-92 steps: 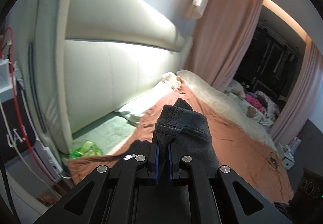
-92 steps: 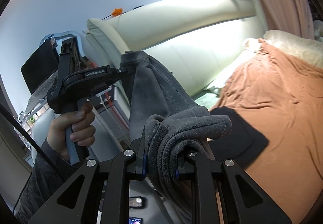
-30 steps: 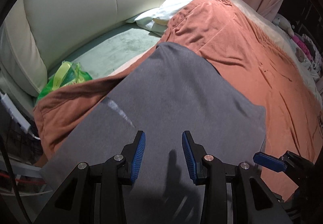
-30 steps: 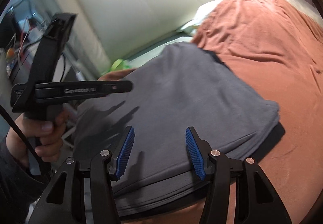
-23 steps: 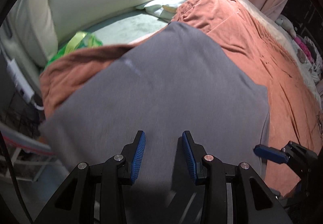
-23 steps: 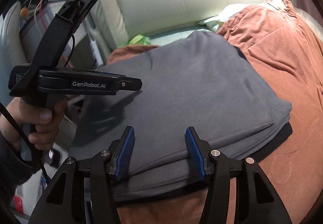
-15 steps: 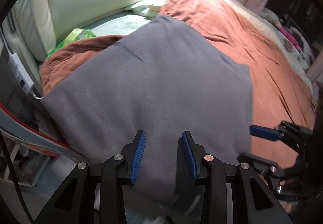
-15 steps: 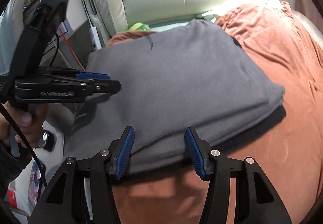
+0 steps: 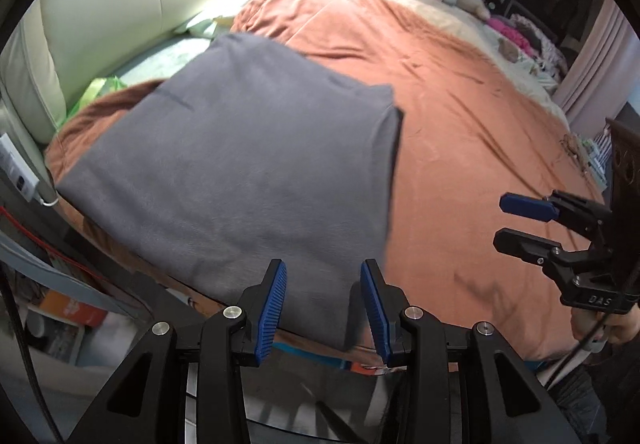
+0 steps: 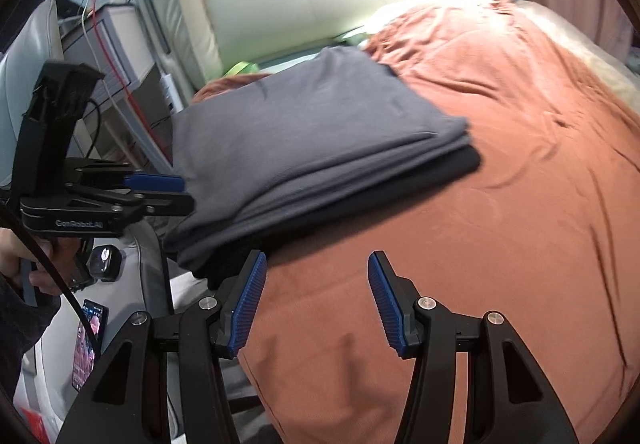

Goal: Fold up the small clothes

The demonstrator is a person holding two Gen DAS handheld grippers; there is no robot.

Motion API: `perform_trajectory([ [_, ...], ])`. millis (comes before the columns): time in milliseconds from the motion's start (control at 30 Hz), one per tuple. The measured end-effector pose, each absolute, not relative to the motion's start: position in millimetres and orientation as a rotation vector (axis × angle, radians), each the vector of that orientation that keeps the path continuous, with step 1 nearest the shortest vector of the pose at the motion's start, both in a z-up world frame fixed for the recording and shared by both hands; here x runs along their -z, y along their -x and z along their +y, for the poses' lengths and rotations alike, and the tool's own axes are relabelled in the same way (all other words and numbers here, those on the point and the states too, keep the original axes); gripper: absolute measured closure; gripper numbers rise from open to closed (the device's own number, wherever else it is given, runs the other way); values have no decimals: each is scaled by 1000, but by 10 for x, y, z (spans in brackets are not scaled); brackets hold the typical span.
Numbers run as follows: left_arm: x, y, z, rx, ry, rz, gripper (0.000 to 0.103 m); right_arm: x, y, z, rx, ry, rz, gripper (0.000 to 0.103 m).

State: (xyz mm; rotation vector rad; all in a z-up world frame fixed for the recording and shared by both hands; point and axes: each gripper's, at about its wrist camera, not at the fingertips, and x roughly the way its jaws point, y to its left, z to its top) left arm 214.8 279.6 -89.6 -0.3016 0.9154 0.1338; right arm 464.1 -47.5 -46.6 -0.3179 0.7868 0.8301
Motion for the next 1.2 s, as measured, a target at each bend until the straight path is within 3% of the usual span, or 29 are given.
perform_trajectory([
  [200,567,-1984,2507,-94,298,826,63,198,-4341,-933,-729,268,725,52],
  [333,425,-1911,2257,-85,278,790,63,78,-4037,-1280,-661,215,682,39],
  [500,283,-1808,1927,-67,249,738,61,-62,-3670,-1660,-580,162,640,36],
  [567,229,-1768,1793,-60,245,718,61,-117,-3496,-1807,-551,145,620,27],
  [733,104,-1621,1424,-55,234,672,58,-209,-3104,-2098,-502,105,577,23],
  [867,-23,-1475,1096,-50,198,613,39,-234,-2767,-2343,-447,85,545,21],
  [933,-70,-1398,943,-38,183,585,35,-234,-2592,-2438,-426,81,523,20],
  [1200,-178,-1056,385,-49,121,475,12,-202,-2034,-2761,-358,41,476,2],
])
